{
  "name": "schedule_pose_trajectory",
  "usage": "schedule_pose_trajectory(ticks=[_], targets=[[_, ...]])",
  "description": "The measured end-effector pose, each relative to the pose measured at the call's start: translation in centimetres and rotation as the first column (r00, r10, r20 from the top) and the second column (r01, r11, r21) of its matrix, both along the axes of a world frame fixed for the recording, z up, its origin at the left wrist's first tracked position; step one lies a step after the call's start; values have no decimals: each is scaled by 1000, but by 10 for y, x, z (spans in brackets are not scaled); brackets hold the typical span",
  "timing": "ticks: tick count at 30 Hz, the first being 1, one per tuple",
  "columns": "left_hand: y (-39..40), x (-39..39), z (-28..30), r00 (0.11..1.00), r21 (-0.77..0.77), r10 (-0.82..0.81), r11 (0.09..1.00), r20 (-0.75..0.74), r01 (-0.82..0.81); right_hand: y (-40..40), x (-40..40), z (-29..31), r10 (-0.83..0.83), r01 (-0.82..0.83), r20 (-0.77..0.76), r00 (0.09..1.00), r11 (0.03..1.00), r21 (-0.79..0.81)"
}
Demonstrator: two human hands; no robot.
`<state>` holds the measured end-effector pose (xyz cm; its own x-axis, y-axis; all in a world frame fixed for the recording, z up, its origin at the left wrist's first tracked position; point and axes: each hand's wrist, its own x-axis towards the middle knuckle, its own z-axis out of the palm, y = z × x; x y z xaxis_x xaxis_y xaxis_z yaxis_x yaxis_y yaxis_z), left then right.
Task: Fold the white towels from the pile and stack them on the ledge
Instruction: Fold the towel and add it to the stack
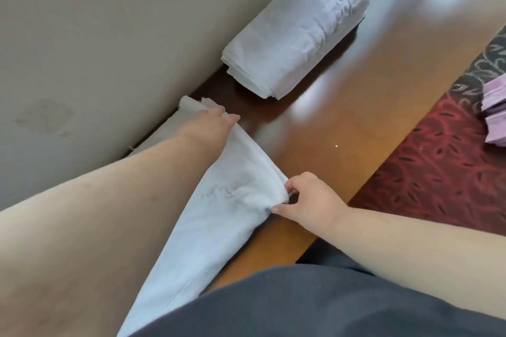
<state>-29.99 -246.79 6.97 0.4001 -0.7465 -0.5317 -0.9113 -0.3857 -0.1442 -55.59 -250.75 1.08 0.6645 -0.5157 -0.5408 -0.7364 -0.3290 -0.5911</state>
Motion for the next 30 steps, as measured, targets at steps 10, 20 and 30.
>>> schedule_pose_trajectory(ticks=[10, 20, 30], targets=[[-29, 34, -21, 991, 127, -108, 987, 74, 98, -2, -13, -14, -62, 21, 140, 988, 960, 280], [-19, 55, -31, 999, -76, 39, 996, 19, -38, -18, -5, 0, 66, -147, 285, 956, 950, 274], [-37, 49, -27, 996, -103, 60, 993, 60, -54, -45, 6, -7, 260, -264, 45, 965, 942, 210]])
